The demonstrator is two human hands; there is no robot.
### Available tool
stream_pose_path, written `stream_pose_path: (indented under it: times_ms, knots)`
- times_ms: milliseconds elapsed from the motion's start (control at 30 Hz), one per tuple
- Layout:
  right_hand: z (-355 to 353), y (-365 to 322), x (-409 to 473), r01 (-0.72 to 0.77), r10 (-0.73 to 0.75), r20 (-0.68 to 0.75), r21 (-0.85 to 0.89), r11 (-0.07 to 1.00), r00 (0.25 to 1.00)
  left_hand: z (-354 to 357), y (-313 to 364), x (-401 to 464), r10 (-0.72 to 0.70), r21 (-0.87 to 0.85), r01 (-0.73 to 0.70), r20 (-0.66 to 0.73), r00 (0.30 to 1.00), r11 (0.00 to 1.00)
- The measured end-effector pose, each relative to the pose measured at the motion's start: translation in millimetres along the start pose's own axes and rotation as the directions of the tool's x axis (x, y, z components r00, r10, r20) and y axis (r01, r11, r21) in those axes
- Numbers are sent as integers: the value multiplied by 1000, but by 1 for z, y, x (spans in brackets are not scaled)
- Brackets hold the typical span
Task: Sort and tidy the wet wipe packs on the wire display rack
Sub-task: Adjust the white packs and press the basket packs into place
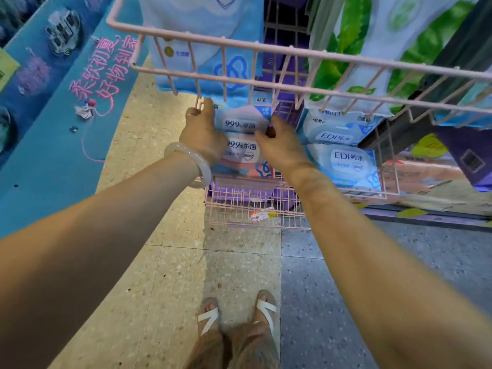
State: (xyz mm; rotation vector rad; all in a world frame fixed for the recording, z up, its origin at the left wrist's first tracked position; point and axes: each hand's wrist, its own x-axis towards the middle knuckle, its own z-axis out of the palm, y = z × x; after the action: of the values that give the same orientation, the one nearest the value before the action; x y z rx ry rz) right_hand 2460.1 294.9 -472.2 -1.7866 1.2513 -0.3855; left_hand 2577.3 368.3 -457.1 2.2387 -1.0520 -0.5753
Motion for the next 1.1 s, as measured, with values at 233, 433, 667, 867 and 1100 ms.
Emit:
stream_pose_path:
  times_ms: [233,433,667,867,1100]
  knots:
    - [-18,-5,-25,12,-12,-2,-136,991,1000,-4,14,-22,33,1,-33,-90,995,999]
    - [-75,46,-89,-2,-20,-432,-51,999,902,28,45,-76,335,-85,-332,19,942,939]
    - [-113,85,-74,-288,202,-275,-322,902,940,93,100,-68,106,57,-144,428,897,988]
    - [-108,87,-71,-255,186,-281,-234,938,942,102,94,-68,106,-10,-108,293,950,994]
    - [-144,82,-55,-155,84,-272,-254,955,959,92,95,-42,82,-64,-74,139,987,995]
